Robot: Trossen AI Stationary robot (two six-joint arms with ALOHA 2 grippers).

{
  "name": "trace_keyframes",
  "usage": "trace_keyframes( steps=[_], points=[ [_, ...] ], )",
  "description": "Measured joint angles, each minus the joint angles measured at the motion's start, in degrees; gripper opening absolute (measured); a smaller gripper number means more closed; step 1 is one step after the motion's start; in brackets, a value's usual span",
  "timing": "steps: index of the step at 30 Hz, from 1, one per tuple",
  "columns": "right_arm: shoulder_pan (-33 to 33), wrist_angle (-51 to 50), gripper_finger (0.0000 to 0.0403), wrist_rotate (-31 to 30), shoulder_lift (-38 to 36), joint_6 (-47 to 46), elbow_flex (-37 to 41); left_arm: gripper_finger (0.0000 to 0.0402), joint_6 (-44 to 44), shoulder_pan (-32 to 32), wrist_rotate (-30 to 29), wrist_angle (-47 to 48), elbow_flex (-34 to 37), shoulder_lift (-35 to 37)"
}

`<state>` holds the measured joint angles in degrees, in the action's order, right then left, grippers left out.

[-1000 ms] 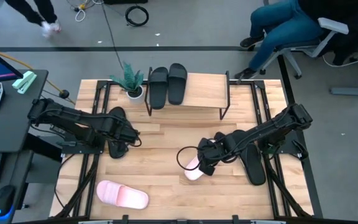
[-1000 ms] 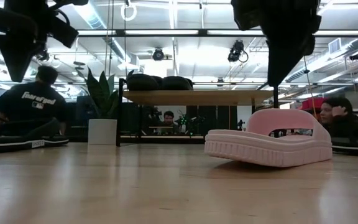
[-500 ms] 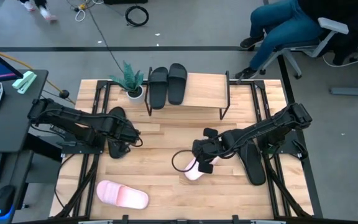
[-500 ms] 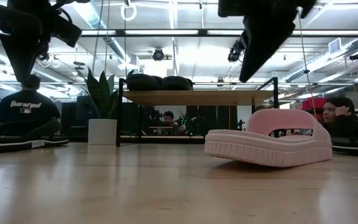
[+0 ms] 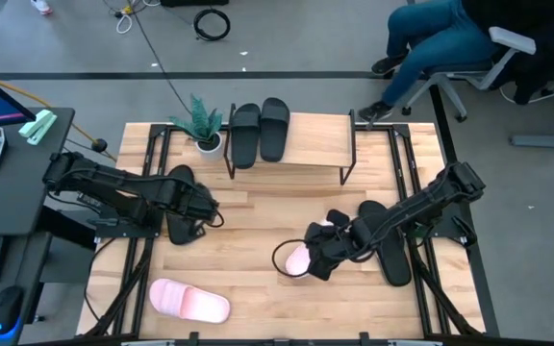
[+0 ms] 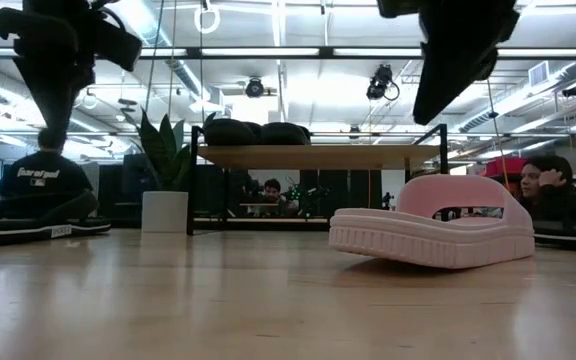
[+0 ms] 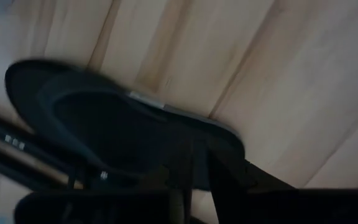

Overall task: Pick and place slides into the shelf
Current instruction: Put the right pink slide on the shelf

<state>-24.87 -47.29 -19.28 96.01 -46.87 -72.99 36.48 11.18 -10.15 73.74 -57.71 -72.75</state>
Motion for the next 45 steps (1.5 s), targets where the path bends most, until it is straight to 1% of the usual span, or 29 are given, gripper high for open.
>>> trace_keyframes(
  steps=[5, 7, 10, 15, 18, 20, 22, 26, 28, 34, 39, 45],
  points=[
    [-0.1, 0.8, 0.0103, -0.2, 0.0, -2.0, 0.0, 0.0046, -2.9, 0.0, 0.0, -2.8, 0.0, 0.0],
    [0.1, 4.3, 0.0103, -0.3, 0.2, -2.0, 0.0, 0.0047, -3.1, 0.0, 0.0, -3.1, 0.0, 0.0],
    [0.4, 9.4, 0.0103, -0.4, 2.3, 2.2, -0.8, 0.005, -3.2, 0.0, 0.0, -3.1, 0.0, 0.0],
    [0.9, 9.1, 0.0103, -0.4, 9.3, 7.8, -3.2, 0.0051, -3.3, 0.0, 0.0, -3.3, 0.0, 0.0],
    [0.9, 6.9, 0.0103, -0.3, 13.2, 9.5, -4.9, 0.0047, -3.3, 0.0, 0.0, -3.4, 0.0, 0.0],
    [0.8, 4.4, 0.0103, -1.5, 14.4, 9.9, -7.1, 0.0045, -3.9, 0.0, 0.0, -3.5, 0.0, 0.0],
    [0.6, 1.1, 0.0103, -3.2, 14.9, 9.9, -9.6, 0.0044, -5.6, 0.0, -0.1, -3.6, 0.0, 0.0],
    [-0.2, -5.9, 0.0103, -9.0, 14.7, 9.8, -13.7, 0.0047, -7.4, 0.0, -0.1, -4.7, 0.0, 0.0],
    [-0.6, -8.7, 0.0103, -9.6, 14.4, 7.7, -14.7, 0.0049, -7.6, -0.1, -0.1, -5.2, 0.0, 0.0],
    [-1.7, -14.1, 0.0103, -9.4, 15.9, 0.0, -12.4, 0.0052, -7.7, -0.1, -0.1, -6.0, 0.0, 0.0],
    [-2.1, -15.7, 0.0103, -10.1, 15.8, -5.5, -10.1, 0.0052, -7.8, -0.1, -0.1, -6.1, 0.0, 0.0],
    [-2.0, -19.5, 0.0103, -12.7, 15.6, -6.1, -10.1, 0.005, -7.8, -0.1, -0.2, -6.0, 0.0, 0.0]
  ],
)
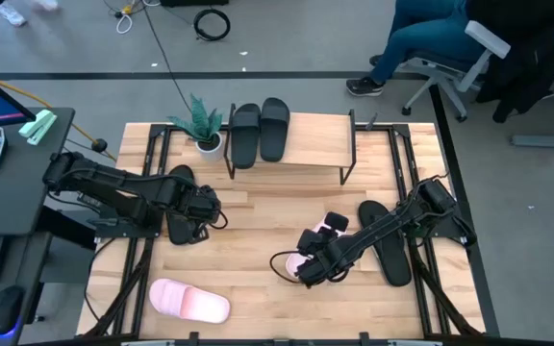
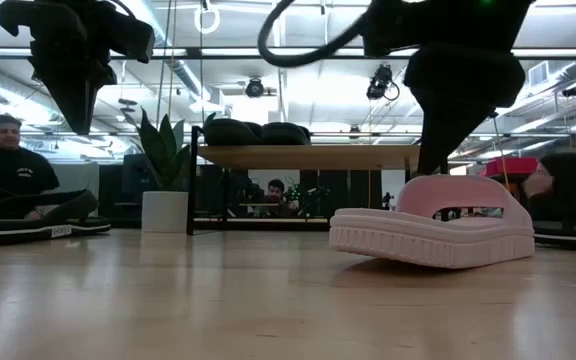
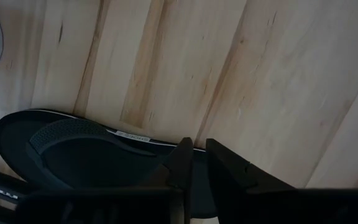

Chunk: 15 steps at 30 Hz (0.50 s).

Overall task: Pick and place slides into the shelf
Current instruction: Put the right pink slide on the shelf

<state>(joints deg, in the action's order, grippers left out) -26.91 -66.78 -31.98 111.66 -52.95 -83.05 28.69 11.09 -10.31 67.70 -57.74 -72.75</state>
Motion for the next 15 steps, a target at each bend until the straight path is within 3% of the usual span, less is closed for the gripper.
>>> trace_keyframes(
  steps=[15],
  points=[
    [-2.4, -0.3, 0.0103, -1.0, 0.2, -7.0, 0.0, 0.0044, 0.2, 0.0, 0.0, 0.0, 0.0, 0.0]
  ],
)
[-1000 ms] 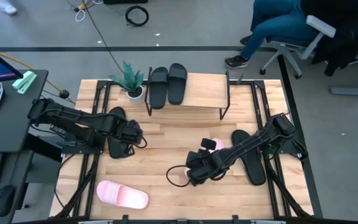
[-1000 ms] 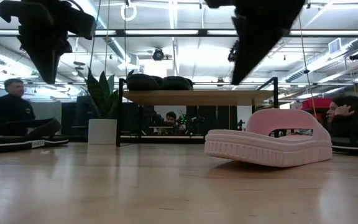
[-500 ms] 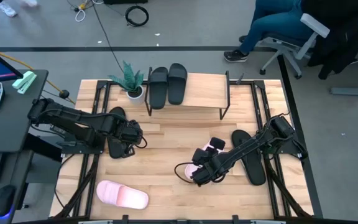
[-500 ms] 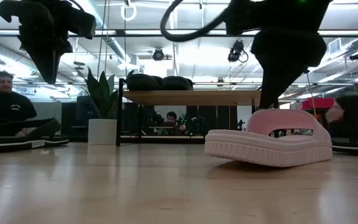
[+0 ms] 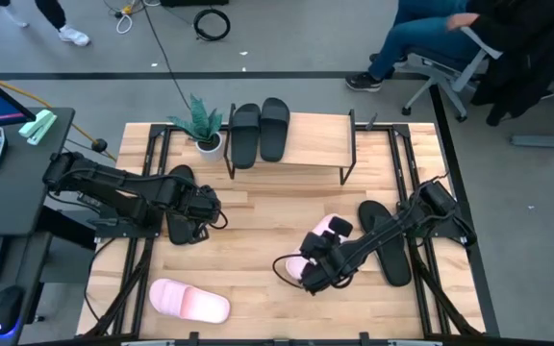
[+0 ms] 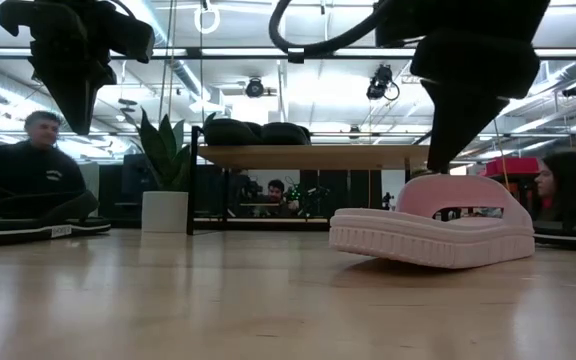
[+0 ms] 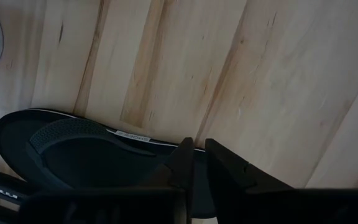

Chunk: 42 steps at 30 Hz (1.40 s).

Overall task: Pick and place slides into the shelf
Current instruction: Put the right pink slide on the shelf

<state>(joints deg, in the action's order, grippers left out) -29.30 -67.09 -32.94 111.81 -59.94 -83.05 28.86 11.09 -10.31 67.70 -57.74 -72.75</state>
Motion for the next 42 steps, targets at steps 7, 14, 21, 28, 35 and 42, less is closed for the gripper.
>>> trace_keyframes(
  steps=[7, 14, 21, 28, 35, 42],
  points=[
    [-1.5, 0.7, 0.0103, -1.1, 0.0, -2.2, 2.6, 0.005, 0.0, 0.0, 0.0, -0.3, 0.0, 0.0],
    [-2.1, 0.9, 0.0103, -1.8, 0.0, -3.6, 8.5, 0.0046, 0.0, 0.0, 0.0, -0.4, 0.0, 0.0],
    [-2.1, -1.0, 0.0085, -3.1, -0.1, -3.5, 9.0, 0.0041, 0.0, 0.0, 0.0, -0.5, 0.0, 0.0],
    [-2.1, -1.8, 0.0012, -3.4, -0.1, -3.5, 9.0, 0.0046, 0.0, 0.0, 0.0, -0.5, 0.0, 0.0],
    [-3.4, -1.6, 0.0009, -4.2, -0.3, -3.5, 5.4, 0.0038, 0.0, 0.0, 0.0, -0.5, 0.0, 0.0],
    [-5.4, -3.2, 0.0009, -15.4, -1.4, 3.5, -4.8, 0.0041, -0.1, 0.0, 0.0, -0.5, 0.0, 0.0]
  ],
)
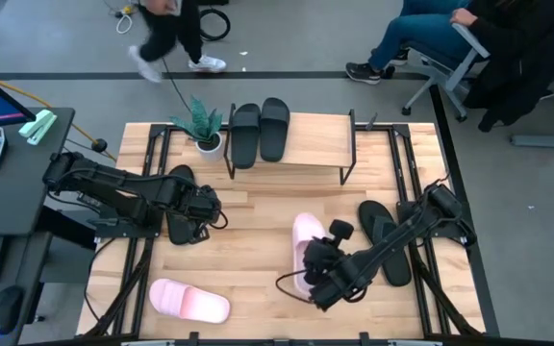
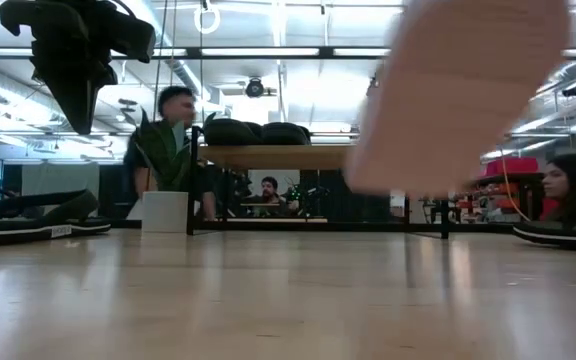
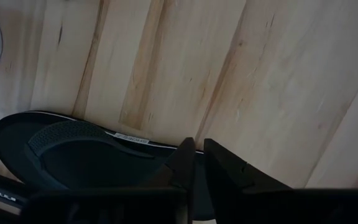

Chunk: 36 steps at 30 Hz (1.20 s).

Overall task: Pick and place slides into the shelf
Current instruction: Put the right pink slide on the shelf

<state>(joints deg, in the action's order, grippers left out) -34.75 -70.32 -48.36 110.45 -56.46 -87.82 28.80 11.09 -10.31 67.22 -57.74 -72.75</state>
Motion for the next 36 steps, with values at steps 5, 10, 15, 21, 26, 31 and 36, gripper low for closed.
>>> trace_keyframes(
  steps=[5, 10, 15, 21, 26, 31, 36],
  points=[
    [0.3, -4.7, 0.0009, -13.1, -0.3, 11.0, -7.8, 0.0045, -0.1, 0.0, 0.0, -0.1, 0.0, 0.0],
    [3.0, -11.6, 0.0009, -26.2, -0.4, 21.8, -14.6, 0.004, -0.1, 0.0, 0.0, -0.2, 0.0, 0.0],
    [8.8, -14.9, 0.0009, -31.0, -3.3, 30.9, -16.8, 0.0035, 0.0, 0.0, 0.0, -0.2, 0.0, 0.0],
    [18.9, -17.0, 0.0009, -28.8, -10.9, 33.9, -16.1, 0.0041, 0.1, 0.0, 0.0, -0.2, 0.0, 0.0],
    [27.5, -16.5, 0.0009, -25.3, -18.6, 35.9, -11.1, 0.0042, 0.0, 0.0, 0.0, -0.1, 0.0, 0.0],
    [33.1, -9.3, 0.0008, -21.2, -24.1, 42.8, 1.0, 0.0034, 0.0, 0.0, 0.0, -0.1, 0.0, 0.0],
    [36.7, 5.2, 0.0008, -21.4, -27.3, 57.2, 12.3, 0.0035, 0.0, 0.0, 0.0, -0.2, 0.0, 0.0]
  ],
)
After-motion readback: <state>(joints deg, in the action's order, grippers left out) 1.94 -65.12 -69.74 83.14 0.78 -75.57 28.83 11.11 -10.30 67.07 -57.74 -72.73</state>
